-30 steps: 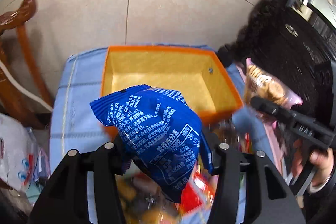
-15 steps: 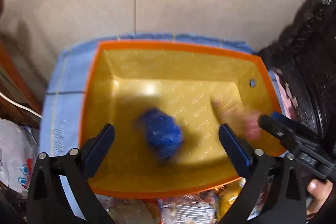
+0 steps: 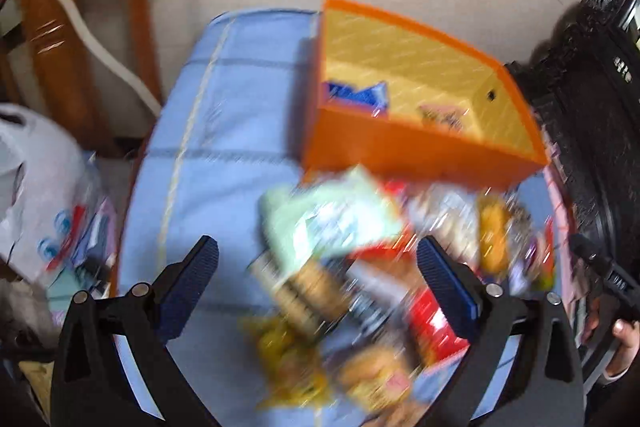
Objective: Organize snacks
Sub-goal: 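Drop the blue bag into the orange box with the left tool while the right tool drops the pink bag, then grasp the yellow snack bag with the left tool while the right tool grasps the green packet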
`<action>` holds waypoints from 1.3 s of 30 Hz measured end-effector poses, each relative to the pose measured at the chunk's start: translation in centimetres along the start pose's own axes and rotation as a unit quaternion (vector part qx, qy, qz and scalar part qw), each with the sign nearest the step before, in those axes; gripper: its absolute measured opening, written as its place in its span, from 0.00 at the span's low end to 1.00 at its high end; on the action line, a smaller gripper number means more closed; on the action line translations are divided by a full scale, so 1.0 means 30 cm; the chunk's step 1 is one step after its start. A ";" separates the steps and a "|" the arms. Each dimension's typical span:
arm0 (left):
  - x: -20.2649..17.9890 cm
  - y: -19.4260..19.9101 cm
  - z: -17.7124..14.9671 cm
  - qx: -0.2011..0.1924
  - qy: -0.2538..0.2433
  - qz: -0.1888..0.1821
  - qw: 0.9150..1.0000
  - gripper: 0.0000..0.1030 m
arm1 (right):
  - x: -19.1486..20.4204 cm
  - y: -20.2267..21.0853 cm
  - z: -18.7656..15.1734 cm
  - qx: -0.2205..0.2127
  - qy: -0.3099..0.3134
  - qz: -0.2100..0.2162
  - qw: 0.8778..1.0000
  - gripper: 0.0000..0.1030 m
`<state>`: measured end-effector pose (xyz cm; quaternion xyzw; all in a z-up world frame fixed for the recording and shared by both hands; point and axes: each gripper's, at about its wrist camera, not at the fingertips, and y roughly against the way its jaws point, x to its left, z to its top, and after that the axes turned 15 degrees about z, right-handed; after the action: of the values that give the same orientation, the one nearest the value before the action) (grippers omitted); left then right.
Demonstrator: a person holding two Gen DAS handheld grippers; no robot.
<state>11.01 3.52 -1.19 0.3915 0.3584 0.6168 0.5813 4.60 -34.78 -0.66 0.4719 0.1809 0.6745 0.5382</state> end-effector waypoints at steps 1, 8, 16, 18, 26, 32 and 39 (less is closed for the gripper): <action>0.020 -0.004 -0.028 0.004 0.000 0.003 1.000 0.95 | -0.003 0.011 -0.035 0.002 -0.008 -0.003 1.000 0.96; 0.062 -0.069 -0.245 0.064 -0.007 0.008 0.998 0.95 | 0.031 0.041 -0.182 0.018 -0.025 -0.005 1.000 0.96; -0.005 -0.209 -0.322 0.121 0.009 0.038 0.992 0.94 | 0.073 0.054 -0.266 0.037 -0.027 -0.002 0.999 0.96; -0.021 -0.239 -0.324 0.133 0.014 0.042 0.990 0.94 | 0.071 0.058 -0.281 0.042 -0.027 -0.004 0.999 0.96; -0.024 -0.258 -0.342 0.128 -0.007 0.111 0.986 0.41 | -0.008 0.063 -0.330 0.055 -0.038 -0.063 0.996 0.96; 0.074 -0.245 -0.387 0.146 0.036 0.065 0.986 0.36 | -0.057 0.006 -0.346 0.073 -0.059 -0.071 0.993 0.96; 0.055 -0.221 -0.427 0.141 0.030 0.058 0.988 0.36 | -0.061 -0.145 -0.323 0.086 -0.050 -0.094 0.991 0.72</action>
<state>2.37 5.79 -12.62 0.4711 0.4354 0.6042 0.4727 -1.08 -32.32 -9.47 0.5302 0.2548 0.5788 0.5648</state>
